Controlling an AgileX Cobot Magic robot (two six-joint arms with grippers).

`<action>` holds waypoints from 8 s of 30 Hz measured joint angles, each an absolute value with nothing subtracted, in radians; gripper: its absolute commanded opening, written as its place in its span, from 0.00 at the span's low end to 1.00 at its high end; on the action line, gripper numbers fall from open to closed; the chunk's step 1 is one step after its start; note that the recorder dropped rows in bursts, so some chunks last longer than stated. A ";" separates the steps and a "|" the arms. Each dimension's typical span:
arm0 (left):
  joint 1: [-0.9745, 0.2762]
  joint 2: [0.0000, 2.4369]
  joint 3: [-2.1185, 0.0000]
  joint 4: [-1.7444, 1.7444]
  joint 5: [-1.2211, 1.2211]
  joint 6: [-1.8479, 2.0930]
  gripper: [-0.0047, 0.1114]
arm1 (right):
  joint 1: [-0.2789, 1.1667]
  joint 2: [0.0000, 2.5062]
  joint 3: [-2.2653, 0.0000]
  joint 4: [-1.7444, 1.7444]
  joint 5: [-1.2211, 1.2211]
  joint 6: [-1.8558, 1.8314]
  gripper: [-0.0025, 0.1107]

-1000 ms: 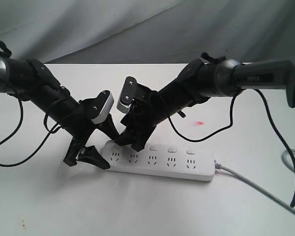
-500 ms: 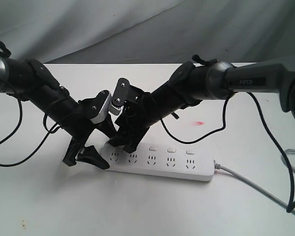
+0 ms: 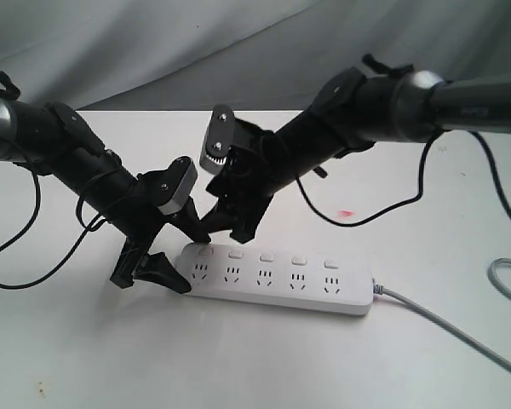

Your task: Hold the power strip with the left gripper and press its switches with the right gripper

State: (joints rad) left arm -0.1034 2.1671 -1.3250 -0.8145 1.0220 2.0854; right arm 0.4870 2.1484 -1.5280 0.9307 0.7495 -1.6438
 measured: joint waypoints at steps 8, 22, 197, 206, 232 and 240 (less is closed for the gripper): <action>-0.103 2.167 -1.325 -0.816 1.020 2.085 0.34 | 0.434 2.117 -1.503 0.928 0.796 -1.651 0.54; -0.103 2.167 -1.325 -0.816 1.020 2.085 0.34 | 0.434 2.207 -1.467 0.934 0.774 -1.675 0.54; -0.103 2.167 -1.325 -0.820 1.018 2.085 0.34 | 0.236 2.110 -1.275 0.943 0.800 -1.721 0.54; -0.103 2.167 -1.325 -0.820 1.018 2.085 0.34 | 0.236 2.110 -1.275 0.936 0.800 -1.717 0.54; -0.103 2.167 -1.325 -0.820 1.018 2.085 0.34 | 0.255 2.091 -1.243 0.882 0.729 -1.671 0.54; -0.103 2.167 -1.325 -0.820 1.018 2.085 0.34 | 0.262 2.085 -1.241 0.865 0.723 -1.667 0.54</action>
